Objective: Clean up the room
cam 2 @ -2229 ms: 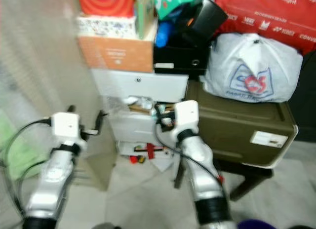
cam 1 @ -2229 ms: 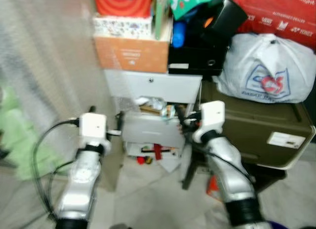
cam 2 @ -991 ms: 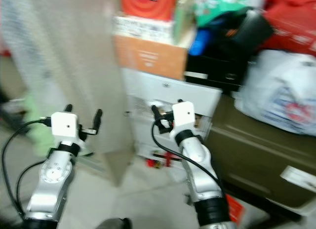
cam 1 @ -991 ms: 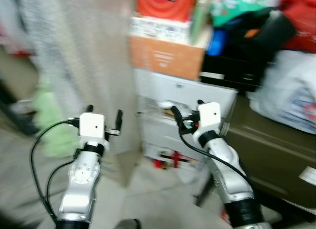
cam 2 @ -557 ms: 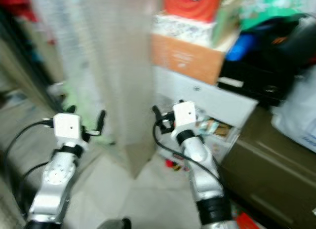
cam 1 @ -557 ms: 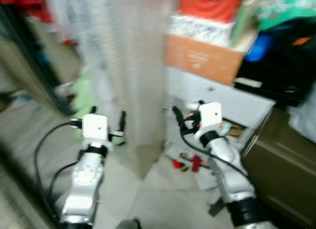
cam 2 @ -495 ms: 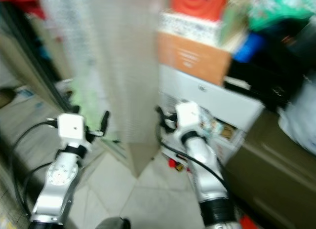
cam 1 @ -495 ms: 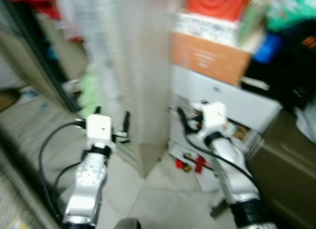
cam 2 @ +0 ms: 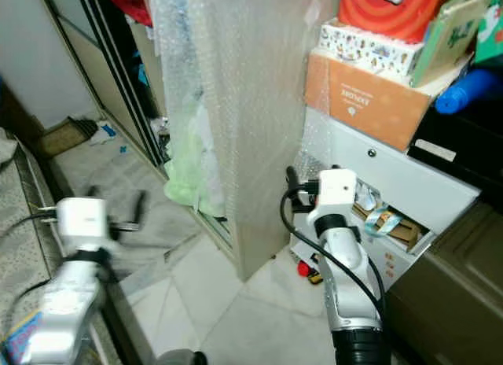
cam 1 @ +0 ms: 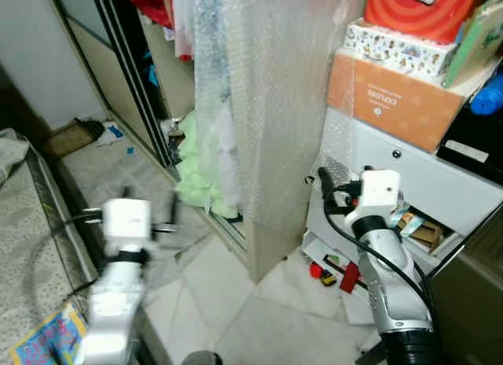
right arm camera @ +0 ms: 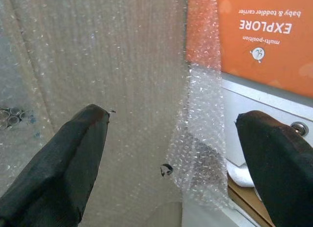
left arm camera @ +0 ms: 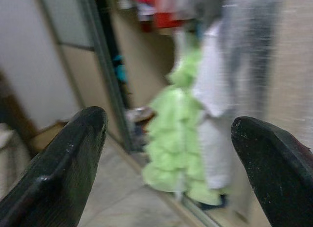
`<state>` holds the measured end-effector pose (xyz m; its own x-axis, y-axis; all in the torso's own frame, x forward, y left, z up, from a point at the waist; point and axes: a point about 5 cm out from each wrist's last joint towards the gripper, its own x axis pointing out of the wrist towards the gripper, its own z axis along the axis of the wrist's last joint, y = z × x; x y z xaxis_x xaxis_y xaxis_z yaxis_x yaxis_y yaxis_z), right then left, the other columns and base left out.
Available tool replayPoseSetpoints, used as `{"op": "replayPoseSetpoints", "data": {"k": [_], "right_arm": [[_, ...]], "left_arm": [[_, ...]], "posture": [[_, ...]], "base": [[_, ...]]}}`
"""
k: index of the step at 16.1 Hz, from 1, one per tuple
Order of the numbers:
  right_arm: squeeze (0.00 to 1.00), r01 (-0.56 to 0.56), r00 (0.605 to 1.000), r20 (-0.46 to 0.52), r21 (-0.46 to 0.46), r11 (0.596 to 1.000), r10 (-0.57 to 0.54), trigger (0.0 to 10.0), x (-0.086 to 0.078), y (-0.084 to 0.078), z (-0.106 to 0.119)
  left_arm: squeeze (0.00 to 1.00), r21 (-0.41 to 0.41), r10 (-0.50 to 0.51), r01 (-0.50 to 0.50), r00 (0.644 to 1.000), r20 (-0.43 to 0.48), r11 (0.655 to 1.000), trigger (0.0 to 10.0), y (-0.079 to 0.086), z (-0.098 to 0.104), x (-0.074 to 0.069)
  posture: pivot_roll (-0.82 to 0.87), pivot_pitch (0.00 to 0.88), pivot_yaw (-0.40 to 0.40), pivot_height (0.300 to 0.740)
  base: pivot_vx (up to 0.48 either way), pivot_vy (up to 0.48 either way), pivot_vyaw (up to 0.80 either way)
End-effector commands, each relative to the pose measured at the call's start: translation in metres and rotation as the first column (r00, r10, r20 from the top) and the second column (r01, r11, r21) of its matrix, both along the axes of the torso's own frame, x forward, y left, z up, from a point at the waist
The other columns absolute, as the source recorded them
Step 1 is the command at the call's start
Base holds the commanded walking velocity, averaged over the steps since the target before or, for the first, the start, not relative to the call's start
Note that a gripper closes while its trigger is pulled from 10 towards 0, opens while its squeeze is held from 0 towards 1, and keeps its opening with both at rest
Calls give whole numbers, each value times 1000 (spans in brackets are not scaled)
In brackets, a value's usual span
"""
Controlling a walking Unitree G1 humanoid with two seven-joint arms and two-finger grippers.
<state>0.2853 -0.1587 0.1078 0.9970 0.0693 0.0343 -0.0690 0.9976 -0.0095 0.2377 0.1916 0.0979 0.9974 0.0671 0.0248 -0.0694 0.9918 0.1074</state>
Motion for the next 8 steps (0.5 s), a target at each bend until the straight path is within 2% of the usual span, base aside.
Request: {"op": "replayPoseSetpoints", "data": {"k": [1,2,3,8], "right_arm": [[0,-3,1000,-5,10,1000,3,10000,1,4,-3],[0,-3,1000,-11,8,1000,3,10000,4,5,-4],[0,-3,1000,-9,7,1000,3,10000,6,5,-3],[0,-25,999,21,-18,1000,25,10000,22,10,4]], "left_arm": [[0,-2,51,-51,999,-2,999,10000,9,0,0],[0,-20,104,-104,995,-9,994,10000,15,-3,1],[0,-19,114,-114,993,-7,993,10000,15,-2,2],[0,-4,117,-117,992,42,993,10000,6,6,15]], "posture": [[-50,0,36,740],[-44,0,26,740],[-43,0,22,740],[-46,0,-2,740]], "base": [[0,0,0],[0,0,0],[0,0,444],[0,0,800]]}}
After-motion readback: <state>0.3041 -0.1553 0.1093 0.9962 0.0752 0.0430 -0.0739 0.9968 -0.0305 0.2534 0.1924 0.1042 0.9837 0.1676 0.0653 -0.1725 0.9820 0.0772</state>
